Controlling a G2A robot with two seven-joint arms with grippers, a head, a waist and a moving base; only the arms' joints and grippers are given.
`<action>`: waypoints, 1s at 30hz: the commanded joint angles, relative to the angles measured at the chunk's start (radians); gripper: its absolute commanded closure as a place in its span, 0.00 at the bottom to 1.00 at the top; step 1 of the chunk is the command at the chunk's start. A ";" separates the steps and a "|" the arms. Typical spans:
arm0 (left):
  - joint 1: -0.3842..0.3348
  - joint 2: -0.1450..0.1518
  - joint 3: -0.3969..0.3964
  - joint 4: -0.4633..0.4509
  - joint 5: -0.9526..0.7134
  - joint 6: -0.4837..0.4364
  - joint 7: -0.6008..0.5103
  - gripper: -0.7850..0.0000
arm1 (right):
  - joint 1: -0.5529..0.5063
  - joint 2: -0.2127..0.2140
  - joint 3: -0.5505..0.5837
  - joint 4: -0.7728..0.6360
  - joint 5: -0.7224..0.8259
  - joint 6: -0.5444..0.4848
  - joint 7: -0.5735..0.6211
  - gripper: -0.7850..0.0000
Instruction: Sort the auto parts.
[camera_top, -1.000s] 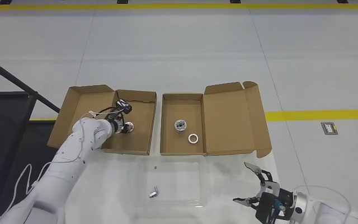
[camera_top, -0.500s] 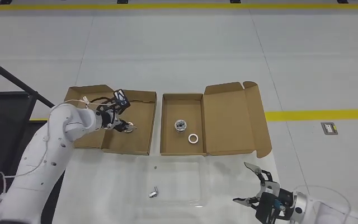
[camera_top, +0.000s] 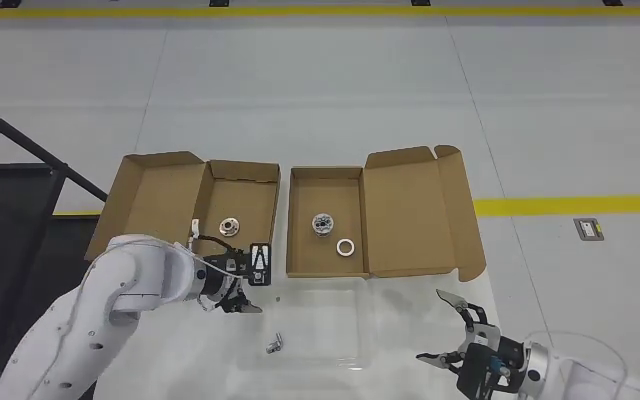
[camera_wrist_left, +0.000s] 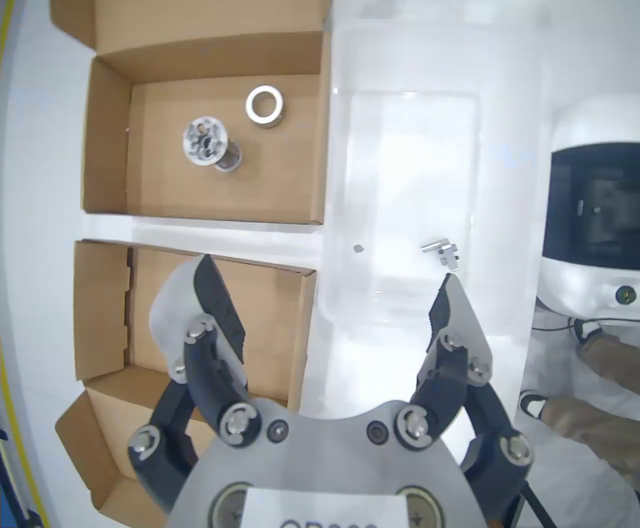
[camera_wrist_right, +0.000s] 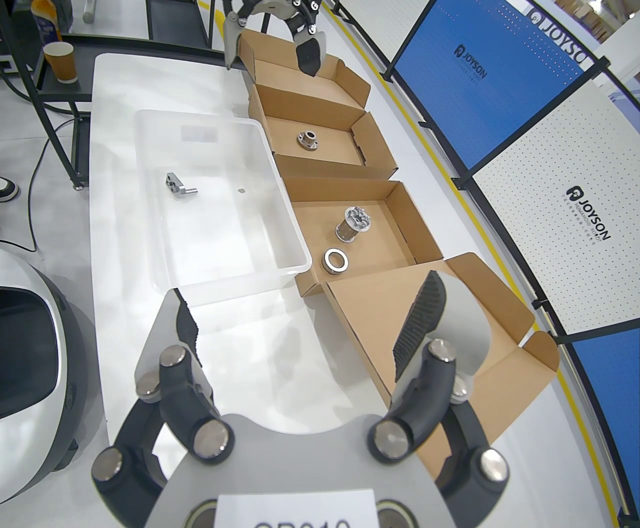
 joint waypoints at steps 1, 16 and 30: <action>-0.008 0.036 0.055 -0.043 0.023 0.000 0.000 0.00 | 0.000 0.000 0.000 0.000 0.000 0.000 0.000 0.00; -0.031 0.072 0.110 -0.075 0.033 0.000 0.000 0.00 | 0.000 0.000 0.000 0.000 0.000 0.000 0.000 0.00; -0.036 0.034 0.229 -0.127 -0.148 0.264 -0.236 0.00 | 0.000 0.000 0.000 0.000 0.000 0.000 0.000 0.00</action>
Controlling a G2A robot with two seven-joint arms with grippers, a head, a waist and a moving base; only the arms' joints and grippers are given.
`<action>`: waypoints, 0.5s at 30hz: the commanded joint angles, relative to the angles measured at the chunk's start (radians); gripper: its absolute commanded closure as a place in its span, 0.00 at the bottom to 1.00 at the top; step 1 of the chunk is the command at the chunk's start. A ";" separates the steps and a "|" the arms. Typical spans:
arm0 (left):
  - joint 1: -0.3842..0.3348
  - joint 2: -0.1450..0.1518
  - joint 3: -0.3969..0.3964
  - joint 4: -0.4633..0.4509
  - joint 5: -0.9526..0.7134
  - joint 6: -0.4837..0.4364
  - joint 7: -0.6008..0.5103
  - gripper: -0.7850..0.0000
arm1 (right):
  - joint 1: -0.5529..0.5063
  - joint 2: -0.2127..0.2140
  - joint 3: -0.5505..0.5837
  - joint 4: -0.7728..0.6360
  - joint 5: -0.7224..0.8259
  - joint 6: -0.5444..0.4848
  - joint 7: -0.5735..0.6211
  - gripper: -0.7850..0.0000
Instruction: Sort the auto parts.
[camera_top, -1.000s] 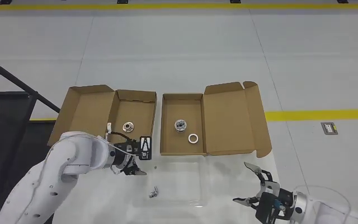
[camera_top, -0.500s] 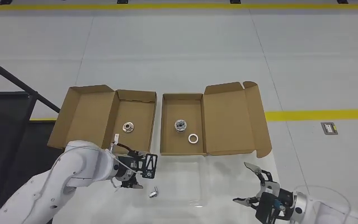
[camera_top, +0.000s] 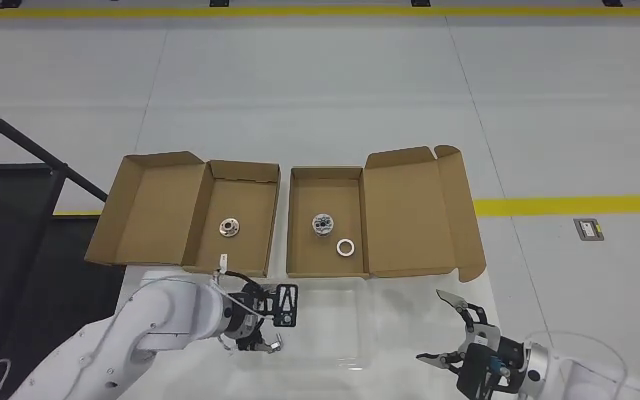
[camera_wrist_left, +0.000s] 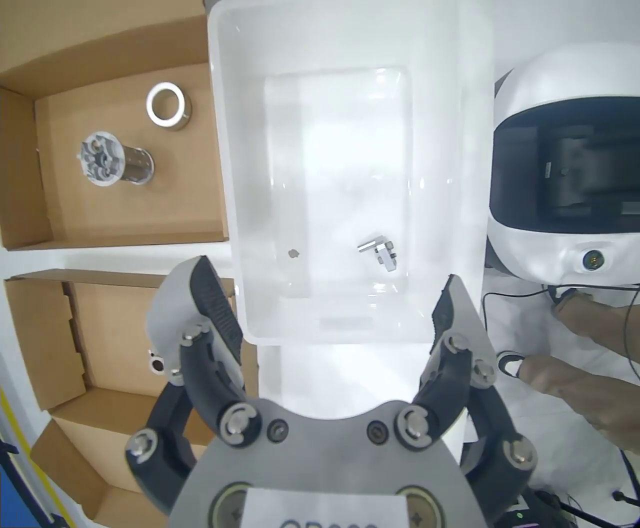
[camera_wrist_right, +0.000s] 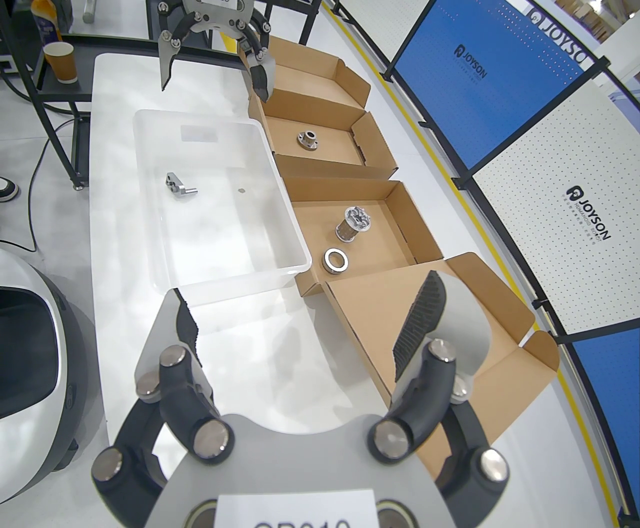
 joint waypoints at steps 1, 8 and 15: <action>-0.020 -0.013 0.031 0.013 -0.114 0.083 -0.093 0.00 | 0.000 0.000 0.000 0.000 0.000 0.000 0.000 0.00; -0.059 -0.030 0.065 0.032 -0.251 0.162 -0.209 0.00 | 0.000 0.000 0.000 0.000 0.000 0.000 0.000 0.00; -0.055 -0.030 0.067 0.035 -0.251 0.164 -0.205 0.00 | 0.000 0.000 0.000 0.000 0.000 0.000 0.000 0.00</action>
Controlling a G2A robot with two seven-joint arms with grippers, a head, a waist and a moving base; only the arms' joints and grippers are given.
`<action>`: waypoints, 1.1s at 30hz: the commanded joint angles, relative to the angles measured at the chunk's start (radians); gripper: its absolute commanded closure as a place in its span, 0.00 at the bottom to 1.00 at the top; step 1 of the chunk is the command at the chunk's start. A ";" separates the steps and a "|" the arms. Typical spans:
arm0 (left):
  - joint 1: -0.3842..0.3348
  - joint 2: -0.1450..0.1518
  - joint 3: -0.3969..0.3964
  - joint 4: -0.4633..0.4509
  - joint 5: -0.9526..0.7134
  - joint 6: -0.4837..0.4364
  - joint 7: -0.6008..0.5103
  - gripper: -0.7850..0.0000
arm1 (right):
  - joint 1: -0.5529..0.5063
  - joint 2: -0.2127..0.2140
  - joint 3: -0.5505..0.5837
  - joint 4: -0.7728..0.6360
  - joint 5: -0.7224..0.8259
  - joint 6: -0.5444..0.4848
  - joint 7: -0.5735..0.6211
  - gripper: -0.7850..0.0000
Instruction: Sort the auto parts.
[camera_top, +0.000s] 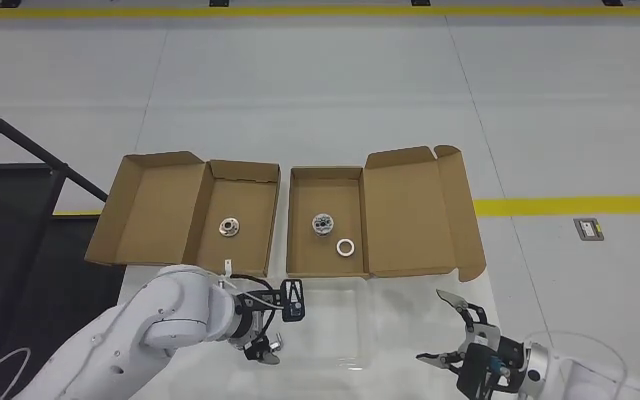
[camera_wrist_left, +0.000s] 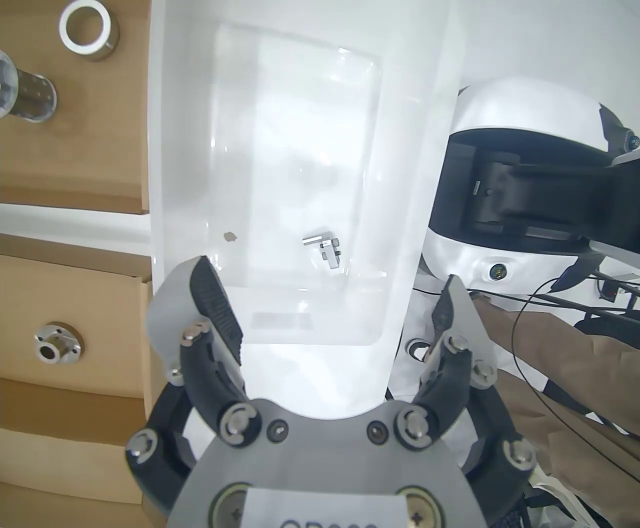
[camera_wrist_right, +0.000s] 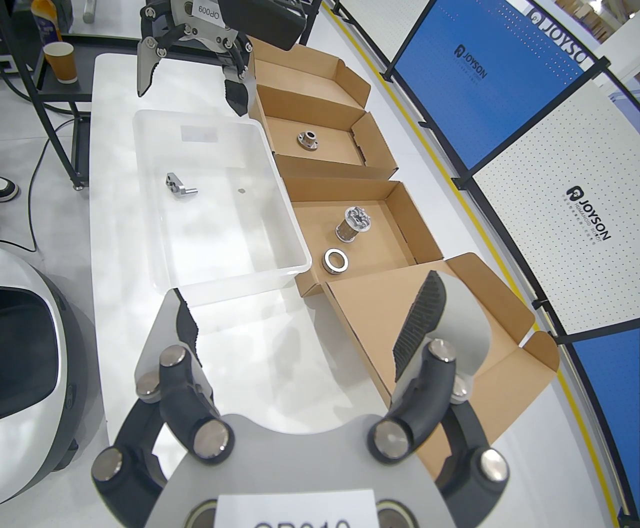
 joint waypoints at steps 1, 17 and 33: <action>0.013 -0.001 0.005 0.007 0.009 0.009 0.014 0.00 | 0.000 0.000 0.000 0.000 0.000 0.000 0.000 0.00; 0.017 -0.081 0.152 0.063 0.181 0.323 -0.040 0.15 | 0.000 0.000 0.000 0.000 0.000 0.000 0.000 0.00; 0.003 -0.160 0.235 0.213 0.248 0.374 -0.053 0.46 | 0.000 0.000 0.000 0.000 0.000 0.000 0.000 0.00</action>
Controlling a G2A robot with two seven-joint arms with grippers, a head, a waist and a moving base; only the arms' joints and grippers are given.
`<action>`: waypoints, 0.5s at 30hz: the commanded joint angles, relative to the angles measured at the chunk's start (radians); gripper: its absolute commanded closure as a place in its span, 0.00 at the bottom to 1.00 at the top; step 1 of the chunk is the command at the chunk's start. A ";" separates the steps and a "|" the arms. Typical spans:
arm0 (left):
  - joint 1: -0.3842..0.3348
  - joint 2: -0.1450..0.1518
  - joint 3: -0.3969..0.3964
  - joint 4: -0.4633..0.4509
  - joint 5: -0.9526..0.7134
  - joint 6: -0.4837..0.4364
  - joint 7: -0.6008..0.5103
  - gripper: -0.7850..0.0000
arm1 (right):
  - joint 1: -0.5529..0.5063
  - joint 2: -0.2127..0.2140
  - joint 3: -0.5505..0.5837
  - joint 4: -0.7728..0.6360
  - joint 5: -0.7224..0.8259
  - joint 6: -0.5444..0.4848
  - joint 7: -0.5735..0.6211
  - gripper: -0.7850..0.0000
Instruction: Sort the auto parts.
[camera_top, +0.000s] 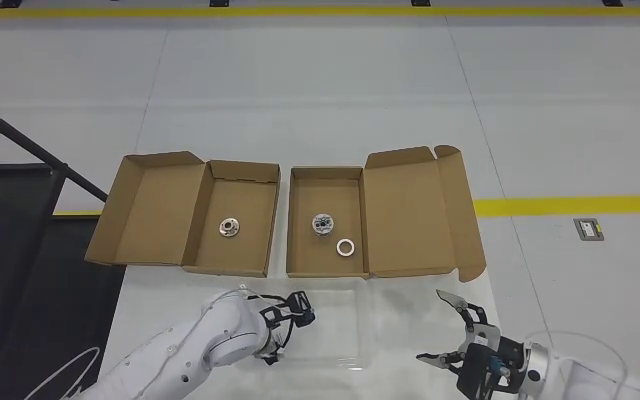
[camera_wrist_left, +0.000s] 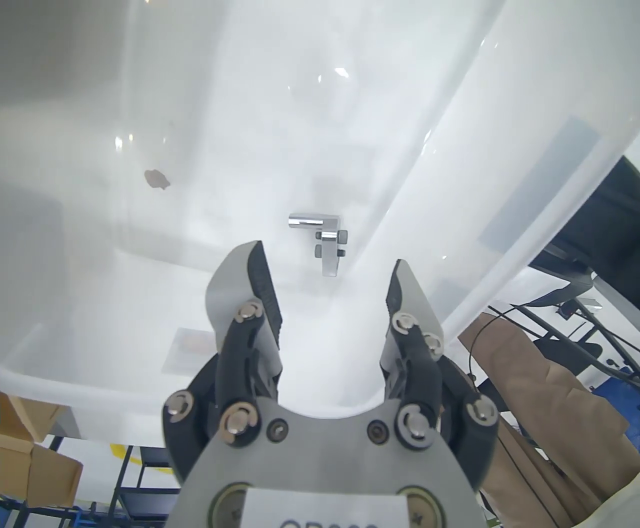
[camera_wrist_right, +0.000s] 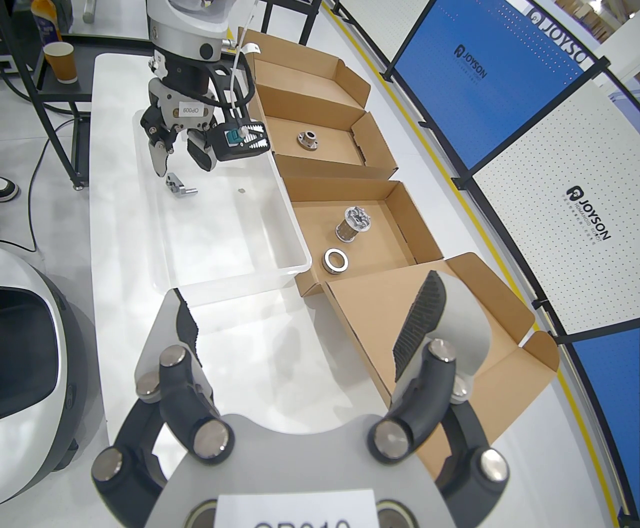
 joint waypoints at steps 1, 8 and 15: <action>0.003 -0.008 0.010 0.015 0.023 0.016 -0.007 0.47 | 0.000 0.000 0.000 0.000 0.000 0.000 0.000 0.00; 0.019 -0.030 0.017 0.049 0.034 0.051 -0.004 0.56 | 0.000 0.000 0.000 0.000 0.000 0.000 0.000 0.00; 0.038 -0.037 -0.001 0.045 0.057 0.095 -0.023 0.68 | 0.000 0.000 0.000 0.000 0.000 0.000 0.000 0.00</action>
